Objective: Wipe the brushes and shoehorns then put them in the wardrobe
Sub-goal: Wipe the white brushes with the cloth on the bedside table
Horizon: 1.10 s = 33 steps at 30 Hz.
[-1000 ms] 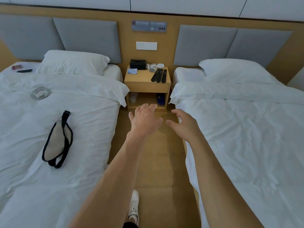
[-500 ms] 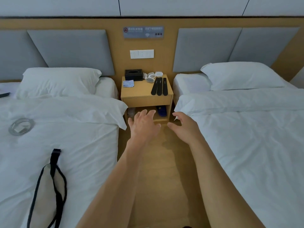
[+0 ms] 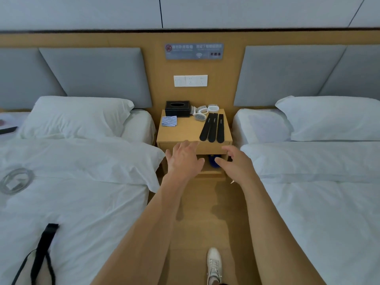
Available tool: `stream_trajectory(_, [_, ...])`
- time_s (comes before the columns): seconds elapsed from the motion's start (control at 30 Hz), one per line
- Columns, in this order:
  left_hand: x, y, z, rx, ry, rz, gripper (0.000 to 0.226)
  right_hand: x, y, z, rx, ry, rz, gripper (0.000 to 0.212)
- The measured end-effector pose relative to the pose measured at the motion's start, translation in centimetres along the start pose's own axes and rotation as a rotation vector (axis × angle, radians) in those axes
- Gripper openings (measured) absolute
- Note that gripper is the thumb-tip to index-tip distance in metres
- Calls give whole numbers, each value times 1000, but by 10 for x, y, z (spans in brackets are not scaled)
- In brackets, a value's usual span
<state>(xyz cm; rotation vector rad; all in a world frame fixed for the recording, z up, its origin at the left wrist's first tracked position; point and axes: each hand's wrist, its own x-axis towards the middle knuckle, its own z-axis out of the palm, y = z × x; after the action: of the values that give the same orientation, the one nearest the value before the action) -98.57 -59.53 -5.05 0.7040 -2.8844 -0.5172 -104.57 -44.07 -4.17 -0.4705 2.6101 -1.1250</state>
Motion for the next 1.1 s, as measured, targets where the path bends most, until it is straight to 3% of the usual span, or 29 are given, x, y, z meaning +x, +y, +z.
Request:
stream_trajectory(0.27, [143,27,19,29,-17,-61,59,157,0,-28,-6,-62,-19,52])
stream_trajectory(0.57, [258,28,41,21,-59,-131,62,279,7,-21,-20,-109,-35,53])
stream_trajectory(1.1, [520,-48,83,-24,-190,-84,63,527,-38,42,-92,-175,142,51])
